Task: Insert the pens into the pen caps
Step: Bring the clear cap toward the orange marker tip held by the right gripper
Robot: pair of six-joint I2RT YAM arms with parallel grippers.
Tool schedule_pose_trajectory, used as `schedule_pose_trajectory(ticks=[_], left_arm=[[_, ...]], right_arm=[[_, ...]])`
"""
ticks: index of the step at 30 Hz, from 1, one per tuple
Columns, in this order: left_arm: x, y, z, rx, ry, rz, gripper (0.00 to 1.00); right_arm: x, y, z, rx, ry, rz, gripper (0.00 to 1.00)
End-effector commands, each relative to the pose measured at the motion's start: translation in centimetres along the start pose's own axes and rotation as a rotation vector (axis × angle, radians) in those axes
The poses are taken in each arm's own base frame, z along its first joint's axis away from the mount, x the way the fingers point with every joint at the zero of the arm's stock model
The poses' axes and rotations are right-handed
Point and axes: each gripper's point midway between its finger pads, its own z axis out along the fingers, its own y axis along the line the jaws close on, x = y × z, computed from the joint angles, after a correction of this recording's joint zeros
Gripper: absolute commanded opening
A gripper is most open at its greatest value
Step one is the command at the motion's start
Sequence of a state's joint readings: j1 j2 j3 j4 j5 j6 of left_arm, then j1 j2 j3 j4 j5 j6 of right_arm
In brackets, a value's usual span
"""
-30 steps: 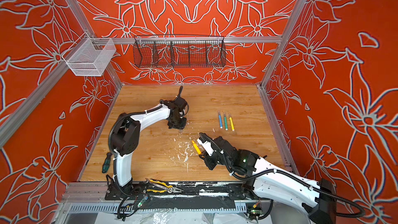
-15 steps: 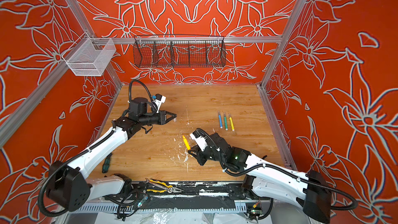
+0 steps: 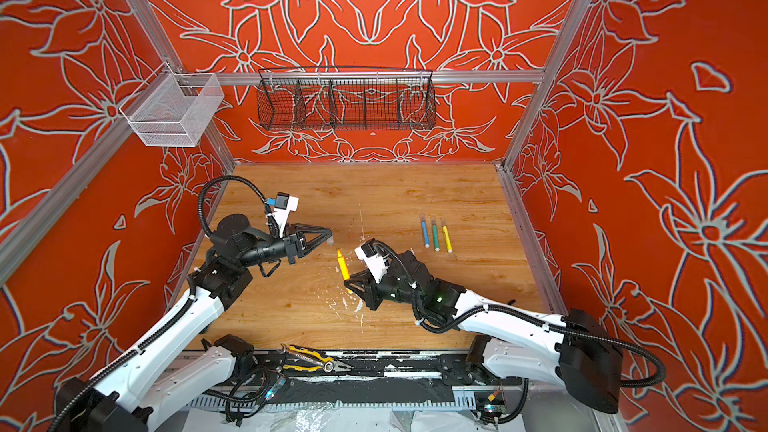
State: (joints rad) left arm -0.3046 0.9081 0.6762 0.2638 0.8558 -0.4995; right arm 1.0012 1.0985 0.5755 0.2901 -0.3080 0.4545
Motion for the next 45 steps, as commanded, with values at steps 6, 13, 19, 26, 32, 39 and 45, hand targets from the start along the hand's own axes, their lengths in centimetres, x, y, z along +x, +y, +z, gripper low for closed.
schedule_pose_trajectory(ticks=[6,13,19,26,32,39,45], left_arm=[[-0.8,-0.8,-0.2,0.034,-0.043,0.036,0.0],[-0.7,-1.3,-0.1,0.067,-0.025,0.032,0.0],[-0.5,-1.4,0.2,0.098,0.001,0.013,0.0],[-0.4,-1.4,0.3,0.102,0.007,0.007,0.0],[-0.4,-1.3,0.2,0.092,0.006,0.01,0.0],[-0.4,-1.4,0.2,0.097,0.009,0.008,0.0],[-1.0,-0.4,-0.3,-0.001,-0.047,0.025,0.0]], right_arm=[[-1.4,1.9,0.6,-0.088,-0.054,0.005,0.0],[-1.5,1.8,0.6,-0.077,-0.057,-0.008,0.0],[-1.9,2.0,0.4,-0.079,-0.069,-0.02,0.0],[-2.2,2.1,0.1,-0.077,-0.076,-0.037,0.0],[-2.4,2.0,-0.3,-0.064,-0.089,-0.042,0.0],[-2.6,1.9,-0.6,-0.054,-0.099,-0.052,0.0],[-2.4,2.0,-0.5,-0.06,-0.092,-0.048,0.0]])
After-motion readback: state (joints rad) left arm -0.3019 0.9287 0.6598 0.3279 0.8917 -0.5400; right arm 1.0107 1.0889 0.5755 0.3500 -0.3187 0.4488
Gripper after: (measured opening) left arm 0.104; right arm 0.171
